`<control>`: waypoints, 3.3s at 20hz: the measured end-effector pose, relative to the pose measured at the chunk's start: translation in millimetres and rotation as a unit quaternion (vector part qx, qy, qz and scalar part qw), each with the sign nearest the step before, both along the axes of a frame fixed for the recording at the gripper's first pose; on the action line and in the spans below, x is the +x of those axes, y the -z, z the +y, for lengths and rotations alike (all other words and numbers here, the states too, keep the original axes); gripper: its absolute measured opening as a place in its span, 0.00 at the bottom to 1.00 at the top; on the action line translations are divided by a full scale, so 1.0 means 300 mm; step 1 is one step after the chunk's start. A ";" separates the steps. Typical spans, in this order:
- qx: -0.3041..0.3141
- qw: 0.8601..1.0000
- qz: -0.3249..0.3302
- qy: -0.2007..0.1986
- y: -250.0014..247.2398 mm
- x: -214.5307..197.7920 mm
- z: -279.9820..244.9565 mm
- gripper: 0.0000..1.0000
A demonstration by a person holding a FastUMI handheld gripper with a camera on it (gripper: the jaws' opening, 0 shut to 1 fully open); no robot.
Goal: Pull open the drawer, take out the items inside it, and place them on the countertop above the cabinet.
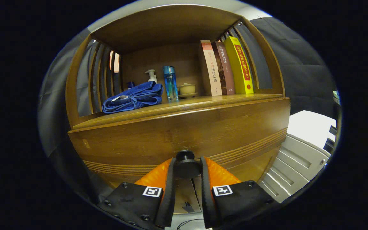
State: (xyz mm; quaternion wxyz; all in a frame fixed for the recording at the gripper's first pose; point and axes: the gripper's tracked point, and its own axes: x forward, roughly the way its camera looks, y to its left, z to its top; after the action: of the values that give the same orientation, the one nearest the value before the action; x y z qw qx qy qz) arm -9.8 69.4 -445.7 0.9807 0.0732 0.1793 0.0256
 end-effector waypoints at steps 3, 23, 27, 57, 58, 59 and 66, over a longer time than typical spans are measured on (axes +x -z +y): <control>-0.008 1.000 0.005 -0.008 -0.009 -0.037 -0.001 0.45; -0.036 0.999 0.034 -0.023 -0.024 -0.314 -0.060 0.45; -0.050 0.997 0.046 -0.030 -0.029 -0.356 -0.066 0.40; -0.088 0.993 0.068 -0.036 -0.061 -0.559 -0.120 0.40; -0.086 0.993 0.068 -0.035 -0.062 -0.560 -0.121 0.40; -0.083 0.993 0.071 -0.036 -0.058 -0.560 -0.122 0.40; -0.107 0.990 0.077 -0.046 -0.101 -0.548 -0.125 0.58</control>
State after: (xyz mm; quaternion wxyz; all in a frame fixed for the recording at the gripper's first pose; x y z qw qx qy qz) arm -174.2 32.0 -415.3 0.9639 -0.0386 0.2594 0.0455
